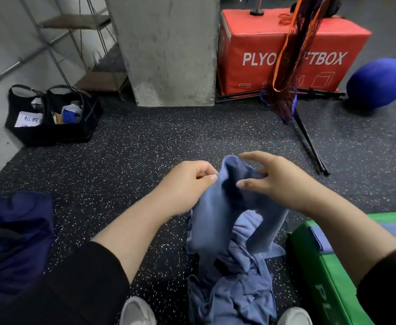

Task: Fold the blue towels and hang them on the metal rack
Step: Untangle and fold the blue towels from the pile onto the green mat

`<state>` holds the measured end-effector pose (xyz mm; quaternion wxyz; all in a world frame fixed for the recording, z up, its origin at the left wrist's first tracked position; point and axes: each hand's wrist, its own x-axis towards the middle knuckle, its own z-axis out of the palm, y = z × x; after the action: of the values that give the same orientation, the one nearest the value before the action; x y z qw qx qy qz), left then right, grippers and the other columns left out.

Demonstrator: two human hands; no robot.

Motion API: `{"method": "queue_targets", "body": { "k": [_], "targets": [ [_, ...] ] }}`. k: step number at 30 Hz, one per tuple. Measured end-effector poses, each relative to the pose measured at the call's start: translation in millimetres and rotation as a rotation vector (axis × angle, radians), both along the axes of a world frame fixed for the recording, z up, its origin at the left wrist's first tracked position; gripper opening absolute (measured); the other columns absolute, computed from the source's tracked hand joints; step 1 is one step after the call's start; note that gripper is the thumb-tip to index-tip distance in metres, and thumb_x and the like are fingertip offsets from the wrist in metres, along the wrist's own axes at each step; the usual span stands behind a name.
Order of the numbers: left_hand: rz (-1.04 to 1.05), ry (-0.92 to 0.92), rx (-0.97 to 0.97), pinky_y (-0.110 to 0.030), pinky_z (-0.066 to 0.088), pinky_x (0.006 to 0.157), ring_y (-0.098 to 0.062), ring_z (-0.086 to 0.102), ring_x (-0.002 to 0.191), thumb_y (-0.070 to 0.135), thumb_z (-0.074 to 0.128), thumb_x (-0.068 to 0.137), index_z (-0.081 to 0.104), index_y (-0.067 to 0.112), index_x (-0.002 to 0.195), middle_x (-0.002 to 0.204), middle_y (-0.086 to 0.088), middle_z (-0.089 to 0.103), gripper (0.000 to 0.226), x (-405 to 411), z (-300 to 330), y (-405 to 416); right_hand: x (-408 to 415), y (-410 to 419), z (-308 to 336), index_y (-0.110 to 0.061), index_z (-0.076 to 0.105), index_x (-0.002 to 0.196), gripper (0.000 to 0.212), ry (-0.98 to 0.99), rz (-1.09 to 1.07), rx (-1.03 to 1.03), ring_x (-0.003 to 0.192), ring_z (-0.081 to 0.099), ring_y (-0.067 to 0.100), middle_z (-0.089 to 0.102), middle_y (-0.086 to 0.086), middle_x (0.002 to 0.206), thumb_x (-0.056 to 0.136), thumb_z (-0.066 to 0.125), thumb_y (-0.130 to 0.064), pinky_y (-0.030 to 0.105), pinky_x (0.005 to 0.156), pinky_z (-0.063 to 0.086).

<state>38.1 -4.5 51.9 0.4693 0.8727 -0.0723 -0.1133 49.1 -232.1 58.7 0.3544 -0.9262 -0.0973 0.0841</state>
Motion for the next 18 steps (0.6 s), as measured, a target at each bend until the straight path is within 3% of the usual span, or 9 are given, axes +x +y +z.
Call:
{"method": "queue_targets", "body": {
  "k": [3,5,6,8,10,13,16,18],
  "targets": [
    [-0.040,-0.108,-0.006,-0.029,0.046,0.072,-0.009,0.062,0.075,0.020,0.061,0.100,0.072,0.020,0.094,0.081,0.009,0.072,0.013,0,1,-8,-1,13,-1,-0.044,0.050,0.139,0.056,-0.040,0.077,0.039,0.053,0.040,0.005,0.056,0.001,0.058,0.088,0.074,-0.036,0.028,0.058,0.041],
    [-0.039,-0.128,-0.061,-0.033,0.048,0.075,-0.019,0.065,0.077,0.019,0.064,0.099,0.072,0.018,0.095,0.081,0.005,0.074,0.009,-1,2,-11,-3,20,-1,-0.045,0.054,0.134,0.045,-0.059,0.104,0.071,0.054,0.035,0.005,0.052,0.007,0.059,0.094,0.069,-0.033,0.022,0.053,0.033],
    [-0.019,-0.119,-0.116,-0.035,0.046,0.070,-0.023,0.060,0.070,0.018,0.066,0.098,0.071,0.017,0.094,0.078,0.002,0.072,0.007,-1,2,-12,-3,22,-2,-0.045,0.058,0.128,0.037,-0.068,0.106,0.092,0.056,0.035,0.005,0.054,0.010,0.061,0.095,0.067,-0.032,0.022,0.054,0.033],
    [0.027,-0.098,-0.203,-0.033,0.035,0.062,-0.020,0.045,0.061,0.017,0.069,0.095,0.068,0.014,0.092,0.068,-0.005,0.063,0.005,-2,4,-13,-5,24,-2,-0.045,0.062,0.120,0.028,-0.071,0.099,0.146,0.054,0.033,0.004,0.047,0.000,0.056,0.096,0.067,-0.031,0.018,0.053,0.031],
    [0.026,-0.076,-0.253,-0.032,0.033,0.064,-0.016,0.045,0.065,0.015,0.070,0.094,0.068,0.011,0.091,0.069,-0.011,0.065,0.005,-3,6,-12,-6,25,-2,-0.045,0.063,0.121,0.028,-0.061,0.129,0.169,0.053,0.032,0.004,0.041,-0.008,0.054,0.096,0.067,-0.032,0.019,0.053,0.031],
    [0.049,-0.052,-0.300,-0.026,0.032,0.055,-0.011,0.039,0.057,0.014,0.069,0.095,0.066,0.011,0.097,0.068,-0.016,0.057,0.005,-7,7,-11,-5,28,-4,-0.035,0.068,0.094,0.003,-0.039,0.132,0.146,0.061,0.047,-0.002,0.061,-0.011,0.064,0.096,0.066,-0.034,0.030,0.066,0.046],
    [0.034,0.060,-0.313,-0.021,0.033,0.054,-0.012,0.040,0.057,0.013,0.068,0.096,0.060,0.020,0.113,0.067,0.000,0.056,0.019,-9,8,-11,-3,28,-8,-0.029,0.065,0.087,0.011,-0.103,0.063,0.079,0.074,0.064,0.013,0.073,-0.006,0.081,0.096,0.065,-0.035,0.036,0.078,0.055],
    [0.010,0.165,-0.216,-0.028,0.040,0.063,-0.016,0.051,0.064,0.012,0.065,0.095,0.062,0.026,0.115,0.071,0.002,0.066,0.024,-9,5,-8,-2,26,-7,-0.029,0.062,0.085,0.013,-0.157,-0.042,0.066,0.068,0.061,0.006,0.068,-0.012,0.074,0.097,0.062,-0.035,0.031,0.071,0.051]
  ]
}}
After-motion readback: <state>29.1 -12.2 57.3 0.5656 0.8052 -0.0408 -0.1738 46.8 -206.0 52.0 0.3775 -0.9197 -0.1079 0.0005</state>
